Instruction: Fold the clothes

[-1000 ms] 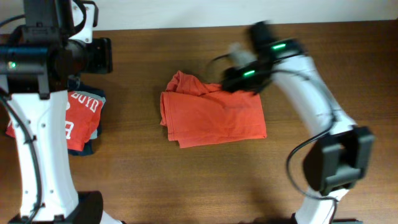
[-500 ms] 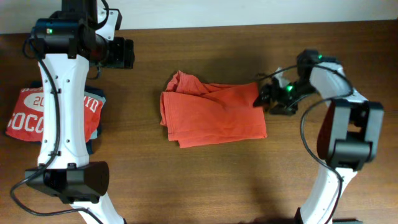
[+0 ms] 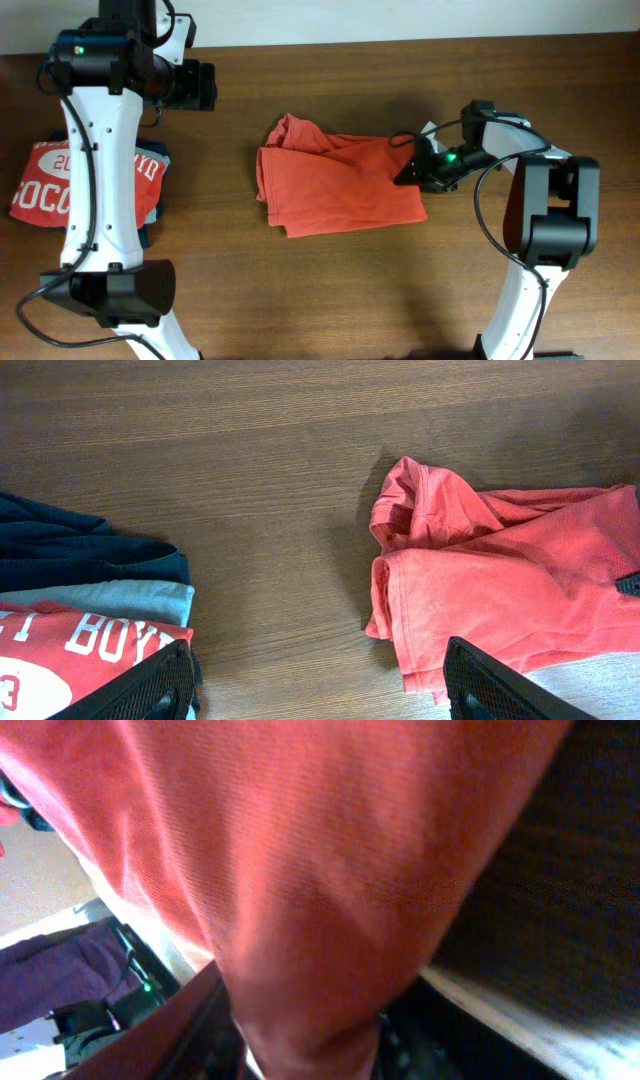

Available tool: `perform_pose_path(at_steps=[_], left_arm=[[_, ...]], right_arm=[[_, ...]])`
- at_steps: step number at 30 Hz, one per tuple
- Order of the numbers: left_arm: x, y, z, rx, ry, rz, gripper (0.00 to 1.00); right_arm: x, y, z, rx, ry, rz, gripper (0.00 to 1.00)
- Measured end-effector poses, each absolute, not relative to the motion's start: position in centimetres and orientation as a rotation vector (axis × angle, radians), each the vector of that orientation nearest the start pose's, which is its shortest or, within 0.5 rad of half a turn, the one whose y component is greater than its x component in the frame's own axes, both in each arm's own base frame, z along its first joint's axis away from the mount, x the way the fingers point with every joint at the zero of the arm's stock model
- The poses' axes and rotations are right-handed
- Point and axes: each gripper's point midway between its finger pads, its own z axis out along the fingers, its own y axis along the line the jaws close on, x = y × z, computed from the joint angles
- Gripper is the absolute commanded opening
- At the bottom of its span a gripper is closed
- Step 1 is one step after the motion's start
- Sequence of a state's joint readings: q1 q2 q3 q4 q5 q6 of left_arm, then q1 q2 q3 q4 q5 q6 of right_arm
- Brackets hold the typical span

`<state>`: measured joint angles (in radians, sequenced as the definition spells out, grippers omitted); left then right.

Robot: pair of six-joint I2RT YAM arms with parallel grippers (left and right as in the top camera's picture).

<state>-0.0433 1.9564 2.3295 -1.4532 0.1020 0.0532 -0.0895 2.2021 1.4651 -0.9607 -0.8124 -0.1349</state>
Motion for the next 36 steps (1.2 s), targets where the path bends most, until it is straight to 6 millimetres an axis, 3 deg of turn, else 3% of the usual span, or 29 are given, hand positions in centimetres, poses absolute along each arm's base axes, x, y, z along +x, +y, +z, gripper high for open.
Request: perform_pose_path(at_steps=[3,5,9,14,18,22,25,30,33,36], left_arm=[[44.0,-3.6,28.7,0.162,2.644,-0.131,0.80],[43.9,-3.6,28.7,0.161,2.646,-0.125,0.80],[43.9,-3.4,28.7,0.160,2.648,-0.108,0.80],[44.0,-3.2,28.7,0.158,2.647,-0.099,0.80],[44.1,-3.2,28.7,0.158,2.640,-0.097,0.80],[44.1,-3.2,28.7,0.157,2.641,-0.095,0.80],[44.0,-3.2,28.7,0.157,2.644,-0.094,0.80],[43.9,-3.1,28.6,0.156,2.651,-0.094,0.80],[43.6,-3.1,28.4,0.157,2.666,-0.095,0.80],[43.3,-3.1,28.3,0.157,2.676,-0.095,0.80]], right_arm=[[38.1,9.0,1.9,0.034,2.922,1.271,0.04],[38.5,8.4,2.3,0.060,2.945,1.231,0.05],[39.8,4.4,3.7,0.156,3.050,0.958,0.04],[40.9,-1.7,8.7,0.233,3.090,0.509,0.04],[41.1,-2.4,12.5,0.210,3.059,0.332,0.04],[41.1,1.7,12.8,0.048,3.076,0.262,0.05],[41.0,7.6,12.6,-0.169,3.062,0.233,0.09],[40.4,15.3,11.7,-0.411,3.014,0.189,0.11],[39.9,18.0,10.1,-0.487,3.025,0.172,0.11],[39.8,18.9,7.9,-0.495,3.060,0.144,0.10]])
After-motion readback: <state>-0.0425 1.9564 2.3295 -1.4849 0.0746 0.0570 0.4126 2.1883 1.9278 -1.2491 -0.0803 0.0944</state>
